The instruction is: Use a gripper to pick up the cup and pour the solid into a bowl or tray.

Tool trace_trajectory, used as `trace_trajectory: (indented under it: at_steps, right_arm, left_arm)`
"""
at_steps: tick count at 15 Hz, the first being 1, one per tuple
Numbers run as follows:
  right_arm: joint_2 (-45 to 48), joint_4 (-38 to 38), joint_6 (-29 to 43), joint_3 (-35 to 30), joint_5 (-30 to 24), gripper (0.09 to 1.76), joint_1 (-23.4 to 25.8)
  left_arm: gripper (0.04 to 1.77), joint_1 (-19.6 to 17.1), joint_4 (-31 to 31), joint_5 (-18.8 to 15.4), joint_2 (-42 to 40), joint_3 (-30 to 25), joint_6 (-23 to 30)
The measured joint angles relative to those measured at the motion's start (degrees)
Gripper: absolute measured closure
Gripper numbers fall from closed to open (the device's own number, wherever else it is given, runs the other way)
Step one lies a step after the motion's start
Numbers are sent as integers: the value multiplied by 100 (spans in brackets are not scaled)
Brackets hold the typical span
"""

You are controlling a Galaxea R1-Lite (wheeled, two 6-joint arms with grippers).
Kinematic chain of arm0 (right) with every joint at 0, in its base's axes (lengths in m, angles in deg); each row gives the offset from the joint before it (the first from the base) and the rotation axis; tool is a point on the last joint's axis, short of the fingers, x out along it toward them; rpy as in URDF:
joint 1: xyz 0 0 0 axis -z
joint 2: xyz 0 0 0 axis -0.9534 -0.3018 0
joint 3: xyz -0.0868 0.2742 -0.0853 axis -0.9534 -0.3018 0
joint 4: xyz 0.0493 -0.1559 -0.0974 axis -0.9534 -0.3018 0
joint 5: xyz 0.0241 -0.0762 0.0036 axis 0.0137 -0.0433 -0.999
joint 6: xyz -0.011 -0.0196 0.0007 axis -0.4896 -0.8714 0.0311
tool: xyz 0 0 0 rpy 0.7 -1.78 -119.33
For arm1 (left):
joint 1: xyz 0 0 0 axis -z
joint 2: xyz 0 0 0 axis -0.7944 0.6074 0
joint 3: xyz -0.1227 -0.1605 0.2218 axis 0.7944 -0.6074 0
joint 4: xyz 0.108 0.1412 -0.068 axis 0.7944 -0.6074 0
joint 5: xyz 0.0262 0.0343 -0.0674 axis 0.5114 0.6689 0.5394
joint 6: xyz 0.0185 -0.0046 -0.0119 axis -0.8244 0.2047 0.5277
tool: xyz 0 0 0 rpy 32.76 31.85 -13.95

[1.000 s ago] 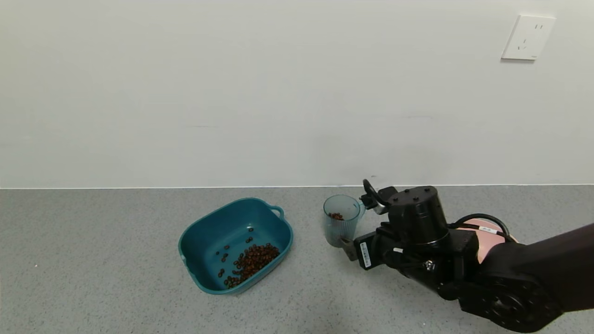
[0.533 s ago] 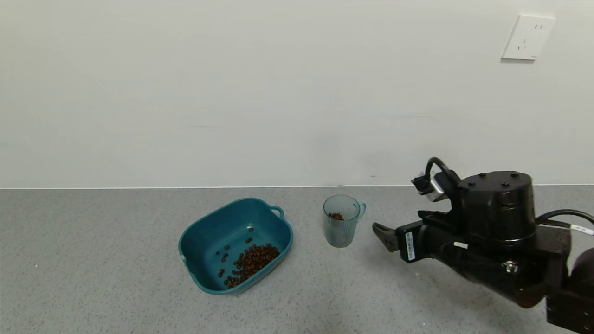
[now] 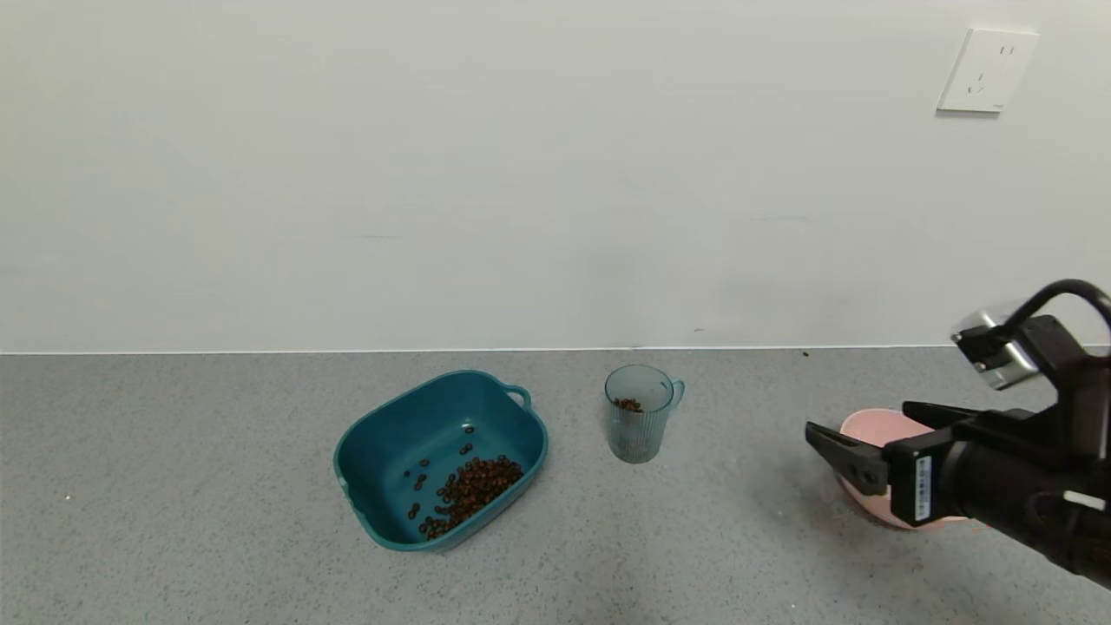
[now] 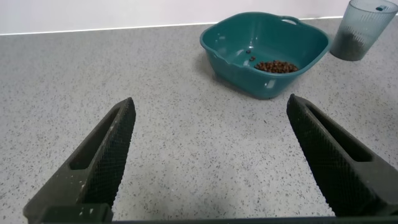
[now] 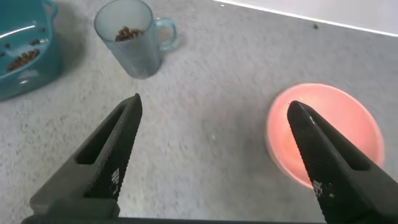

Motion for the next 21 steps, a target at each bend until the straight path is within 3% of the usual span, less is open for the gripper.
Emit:
trace_trajectory:
  at_steps: [4,11,16,21]
  right_arm:
    - [1367,-1295,-286,4,-367,15,568]
    - [3832,-2667,-524,-21,-1240,15,2253]
    - [5572,-3472,-527,-178,-1929,15,2826]
    - [6606,-3538,-601,-586,-1992,15,3005]
  left_arm:
    - [6,0,0,0,0,0,0]
    - [6,0,0,0,0,0,0]
    - [6,0,0,0,0,0,0]
    - [6,0,0,0,0,0,2]
